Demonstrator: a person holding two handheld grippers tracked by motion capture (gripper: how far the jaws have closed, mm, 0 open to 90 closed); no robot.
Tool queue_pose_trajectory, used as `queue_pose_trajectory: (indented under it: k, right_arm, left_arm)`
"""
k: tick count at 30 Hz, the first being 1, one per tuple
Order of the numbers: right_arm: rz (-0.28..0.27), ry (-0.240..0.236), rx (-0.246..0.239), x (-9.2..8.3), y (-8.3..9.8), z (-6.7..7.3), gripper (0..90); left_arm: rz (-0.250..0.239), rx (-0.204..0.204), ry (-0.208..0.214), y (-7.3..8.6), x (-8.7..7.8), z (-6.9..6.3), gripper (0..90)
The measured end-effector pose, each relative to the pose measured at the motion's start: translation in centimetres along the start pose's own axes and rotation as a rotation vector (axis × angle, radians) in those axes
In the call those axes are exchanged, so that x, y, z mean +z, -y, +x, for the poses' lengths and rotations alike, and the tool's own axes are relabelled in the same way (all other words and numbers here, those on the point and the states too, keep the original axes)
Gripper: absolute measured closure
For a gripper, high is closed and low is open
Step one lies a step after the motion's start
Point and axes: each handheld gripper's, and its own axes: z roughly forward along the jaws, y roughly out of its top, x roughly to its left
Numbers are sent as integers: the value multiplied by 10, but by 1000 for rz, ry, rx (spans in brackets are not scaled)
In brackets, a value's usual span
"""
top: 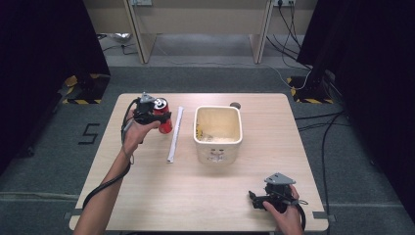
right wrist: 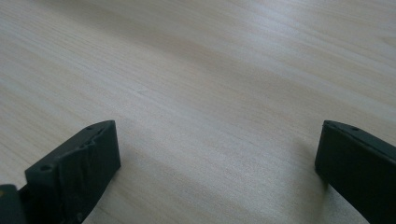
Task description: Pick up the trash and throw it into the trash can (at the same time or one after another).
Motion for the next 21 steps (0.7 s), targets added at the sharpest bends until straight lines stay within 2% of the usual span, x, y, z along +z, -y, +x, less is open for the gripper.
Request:
queue_pose_trajectory:
  k: [5,10,21]
  right_arm:
    - [0,0,0,0,0,0,3]
    - [0,0,0,0,0,0,3]
    - [0,0,0,0,0,0,3]
  left_arm:
    - [-15,-10,39,-3,-10,-5,342]
    - [-19,5,62,-8,-22,-11,342]
    - [-15,28,104,-14,-37,-20,342]
